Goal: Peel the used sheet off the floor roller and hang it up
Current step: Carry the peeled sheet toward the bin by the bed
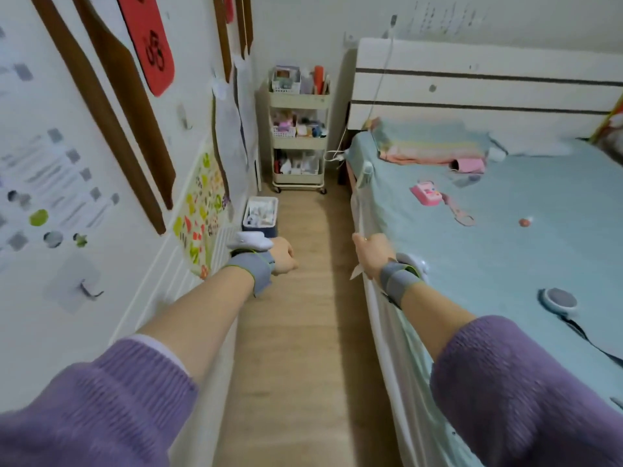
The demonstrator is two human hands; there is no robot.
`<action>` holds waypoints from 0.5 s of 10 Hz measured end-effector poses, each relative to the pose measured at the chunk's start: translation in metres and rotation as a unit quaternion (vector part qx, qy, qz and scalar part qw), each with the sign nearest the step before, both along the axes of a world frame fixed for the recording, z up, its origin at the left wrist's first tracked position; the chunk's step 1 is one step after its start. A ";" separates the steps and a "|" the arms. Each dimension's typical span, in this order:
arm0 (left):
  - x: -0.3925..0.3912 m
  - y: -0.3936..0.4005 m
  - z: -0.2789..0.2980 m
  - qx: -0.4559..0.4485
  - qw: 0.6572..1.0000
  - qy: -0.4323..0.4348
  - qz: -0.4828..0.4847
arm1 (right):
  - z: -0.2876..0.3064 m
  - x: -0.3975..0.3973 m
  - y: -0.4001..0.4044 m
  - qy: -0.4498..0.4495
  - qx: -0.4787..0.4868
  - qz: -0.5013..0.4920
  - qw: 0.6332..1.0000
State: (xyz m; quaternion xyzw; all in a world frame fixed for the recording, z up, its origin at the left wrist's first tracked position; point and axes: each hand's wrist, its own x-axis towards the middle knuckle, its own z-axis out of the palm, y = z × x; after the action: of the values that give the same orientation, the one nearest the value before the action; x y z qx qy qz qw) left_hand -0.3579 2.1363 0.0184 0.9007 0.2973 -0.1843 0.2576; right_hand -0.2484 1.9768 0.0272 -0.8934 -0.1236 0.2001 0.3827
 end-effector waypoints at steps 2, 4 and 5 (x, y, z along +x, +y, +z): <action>0.102 0.076 -0.016 -0.011 1.000 0.015 0.009 | -0.021 0.098 0.069 0.073 -0.033 0.034 0.996; 0.213 0.182 -0.043 0.018 0.994 0.100 0.030 | -0.063 0.230 0.182 0.133 -0.071 0.065 0.986; 0.252 0.220 -0.055 0.008 0.994 0.094 0.050 | -0.085 0.276 0.236 0.093 -0.099 0.071 0.988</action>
State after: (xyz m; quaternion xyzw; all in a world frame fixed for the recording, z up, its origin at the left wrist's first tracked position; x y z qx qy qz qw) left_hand -0.1054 2.3564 -0.0366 0.8656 0.3664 -0.2524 0.2298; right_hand 0.0277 2.2128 -0.0577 -0.8932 -0.1298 0.3204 0.2875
